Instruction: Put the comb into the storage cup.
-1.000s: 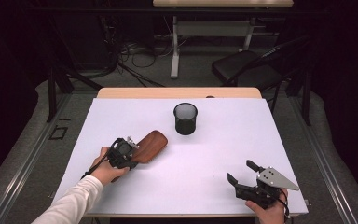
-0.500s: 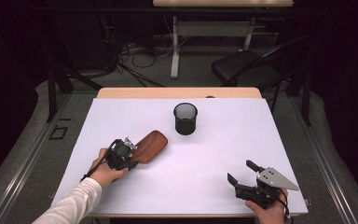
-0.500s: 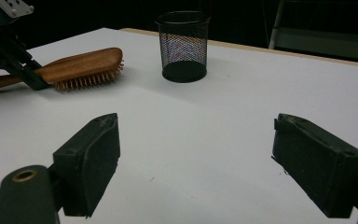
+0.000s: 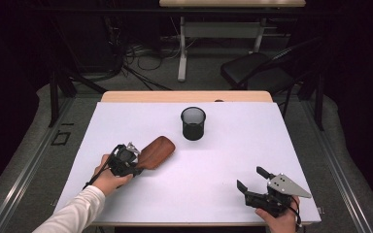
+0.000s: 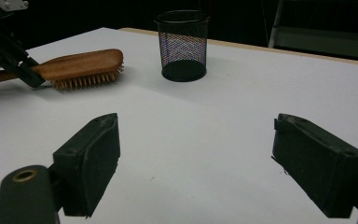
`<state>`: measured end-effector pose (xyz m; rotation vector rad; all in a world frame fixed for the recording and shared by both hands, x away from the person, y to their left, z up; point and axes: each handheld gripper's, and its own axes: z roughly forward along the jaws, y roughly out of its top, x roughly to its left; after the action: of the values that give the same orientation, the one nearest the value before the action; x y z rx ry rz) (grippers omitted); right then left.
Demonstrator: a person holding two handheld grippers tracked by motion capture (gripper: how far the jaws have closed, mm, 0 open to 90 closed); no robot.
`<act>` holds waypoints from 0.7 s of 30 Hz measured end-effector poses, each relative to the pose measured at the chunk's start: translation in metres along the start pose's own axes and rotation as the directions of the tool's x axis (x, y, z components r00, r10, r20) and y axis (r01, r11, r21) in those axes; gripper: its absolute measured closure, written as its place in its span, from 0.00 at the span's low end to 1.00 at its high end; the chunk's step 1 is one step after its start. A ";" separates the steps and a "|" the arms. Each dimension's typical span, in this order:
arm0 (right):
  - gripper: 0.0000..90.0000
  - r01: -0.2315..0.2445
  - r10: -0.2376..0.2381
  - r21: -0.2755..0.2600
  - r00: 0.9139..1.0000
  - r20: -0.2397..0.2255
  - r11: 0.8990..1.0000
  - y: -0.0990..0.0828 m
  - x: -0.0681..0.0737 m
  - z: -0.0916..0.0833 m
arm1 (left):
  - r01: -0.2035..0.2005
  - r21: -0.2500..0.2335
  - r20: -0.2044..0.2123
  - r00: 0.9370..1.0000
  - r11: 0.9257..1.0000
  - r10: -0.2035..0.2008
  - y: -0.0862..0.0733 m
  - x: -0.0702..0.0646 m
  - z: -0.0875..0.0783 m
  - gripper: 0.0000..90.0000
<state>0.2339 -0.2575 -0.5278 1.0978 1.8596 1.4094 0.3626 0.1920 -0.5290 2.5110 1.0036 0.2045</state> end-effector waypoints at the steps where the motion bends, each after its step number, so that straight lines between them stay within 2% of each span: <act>1: 0.16 -0.003 0.003 0.002 1.000 -0.001 1.000 0.000 0.000 0.000 | 0.001 -0.002 0.002 1.000 1.000 -0.001 0.000 0.000 -0.001 0.80; 10: 0.16 0.001 0.000 0.000 1.000 0.000 1.000 0.000 0.000 0.000 | 0.025 -0.043 0.027 0.999 0.999 -0.024 -0.002 0.002 -0.006 0.80; 21: 0.16 0.000 0.000 0.001 1.000 -0.002 1.000 0.000 0.000 0.000 | 0.047 -0.113 0.042 0.998 0.992 -0.042 0.000 0.002 -0.015 0.80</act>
<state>0.2337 -0.2573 -0.5277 1.0969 1.8620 1.4108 0.3594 0.1983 -0.5160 2.3784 1.0022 0.1918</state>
